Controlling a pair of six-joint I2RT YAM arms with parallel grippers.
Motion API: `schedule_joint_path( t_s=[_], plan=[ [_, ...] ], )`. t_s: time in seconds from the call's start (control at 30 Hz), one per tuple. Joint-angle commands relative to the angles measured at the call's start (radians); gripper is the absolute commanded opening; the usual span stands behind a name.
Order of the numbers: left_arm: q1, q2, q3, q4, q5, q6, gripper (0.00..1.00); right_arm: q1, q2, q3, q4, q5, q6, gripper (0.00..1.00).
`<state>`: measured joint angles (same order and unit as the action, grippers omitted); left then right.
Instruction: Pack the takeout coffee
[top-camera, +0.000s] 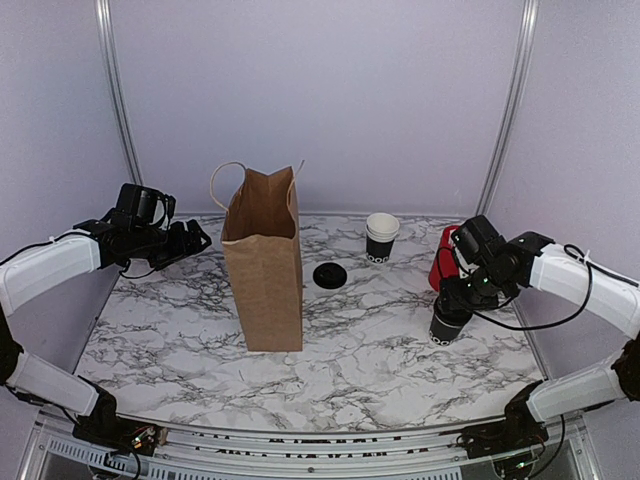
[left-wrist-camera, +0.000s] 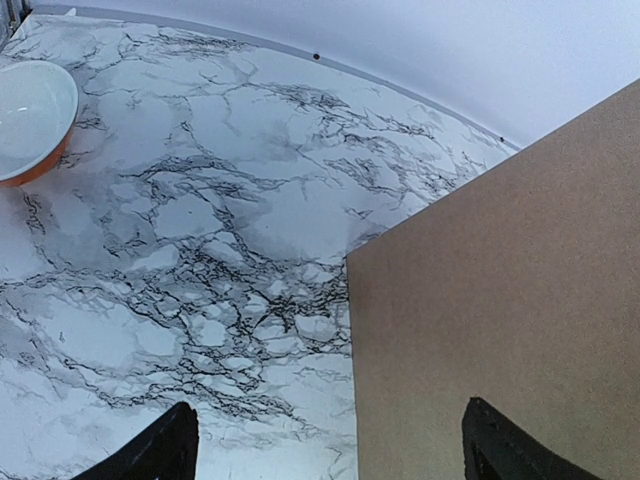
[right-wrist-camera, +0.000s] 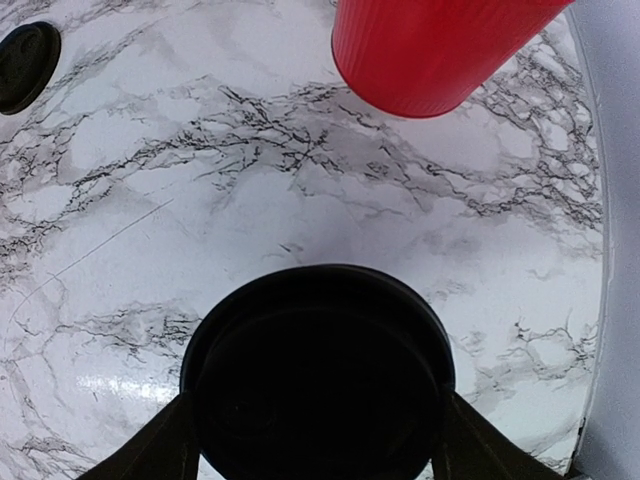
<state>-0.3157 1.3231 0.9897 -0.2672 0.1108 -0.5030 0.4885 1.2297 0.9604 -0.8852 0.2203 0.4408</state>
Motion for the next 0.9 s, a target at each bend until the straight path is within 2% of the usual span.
schedule_joint_path(
  t_s=[0.0, 0.33, 0.6, 0.87],
  plan=[
    [0.005, -0.016, -0.010, -0.001, 0.005, 0.017, 0.92, -0.008, 0.005, -0.021, 0.015, -0.001, 0.004, 0.75],
    [0.005, -0.019, -0.010, -0.003, 0.010, 0.017, 0.92, -0.008, -0.011, -0.040, 0.009, -0.007, 0.018, 0.79],
    [0.005, -0.045, 0.009, -0.005, 0.042, 0.012, 0.92, -0.006, -0.054, 0.038, -0.013, -0.035, 0.011, 0.66],
    [0.005, -0.145, 0.041, -0.062, 0.049, -0.020, 0.92, 0.012, -0.072, 0.101, -0.007, -0.083, 0.006, 0.65]
  ],
)
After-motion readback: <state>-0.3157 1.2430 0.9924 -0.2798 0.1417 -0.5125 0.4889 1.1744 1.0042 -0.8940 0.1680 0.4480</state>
